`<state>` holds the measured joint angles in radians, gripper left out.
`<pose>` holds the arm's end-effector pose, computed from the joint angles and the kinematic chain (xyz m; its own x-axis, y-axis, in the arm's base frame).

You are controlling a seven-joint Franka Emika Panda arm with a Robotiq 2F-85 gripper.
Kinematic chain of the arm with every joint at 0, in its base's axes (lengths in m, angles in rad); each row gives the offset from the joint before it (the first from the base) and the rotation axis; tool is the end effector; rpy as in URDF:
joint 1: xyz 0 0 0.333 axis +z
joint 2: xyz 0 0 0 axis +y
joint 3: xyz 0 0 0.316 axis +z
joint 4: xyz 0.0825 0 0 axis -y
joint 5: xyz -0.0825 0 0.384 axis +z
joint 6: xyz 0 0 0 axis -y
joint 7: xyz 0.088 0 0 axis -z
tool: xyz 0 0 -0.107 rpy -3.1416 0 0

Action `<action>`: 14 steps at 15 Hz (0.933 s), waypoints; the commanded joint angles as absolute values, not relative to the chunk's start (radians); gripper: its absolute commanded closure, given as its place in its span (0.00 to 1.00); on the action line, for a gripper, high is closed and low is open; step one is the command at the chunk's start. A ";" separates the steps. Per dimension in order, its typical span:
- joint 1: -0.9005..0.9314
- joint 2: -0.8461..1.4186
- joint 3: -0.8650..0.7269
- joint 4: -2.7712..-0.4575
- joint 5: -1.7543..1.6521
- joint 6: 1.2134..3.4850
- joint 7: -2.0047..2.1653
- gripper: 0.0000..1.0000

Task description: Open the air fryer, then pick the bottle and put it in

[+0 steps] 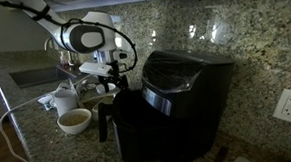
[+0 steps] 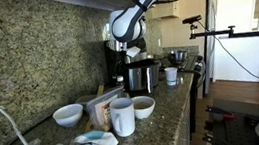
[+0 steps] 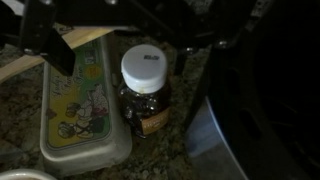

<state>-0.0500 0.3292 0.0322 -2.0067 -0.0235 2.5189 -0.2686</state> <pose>0.6202 -0.0117 0.3098 0.9489 0.2634 0.1739 0.2578 -0.9647 0.0547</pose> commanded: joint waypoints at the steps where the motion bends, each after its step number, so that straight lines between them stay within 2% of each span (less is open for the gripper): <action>1: -0.048 0.337 0.029 -1.999 -0.036 2.517 -0.267 0.00; 3: -0.046 0.337 0.026 -1.998 -0.041 2.517 -0.263 0.03; 4: -0.044 0.336 0.023 -1.998 -0.046 2.516 -0.257 0.26; 5: -0.045 0.336 0.023 -1.997 -0.046 2.513 -0.258 0.27; 7: -0.043 0.335 0.019 -1.993 -0.053 2.509 -0.255 0.38; 10: -0.046 0.336 0.018 -1.985 -0.055 2.503 -0.261 0.64; 12: -0.046 0.343 0.017 -1.985 -0.057 2.501 -0.260 0.77; 14: -0.047 0.344 0.017 -1.983 -0.057 2.498 -0.264 0.81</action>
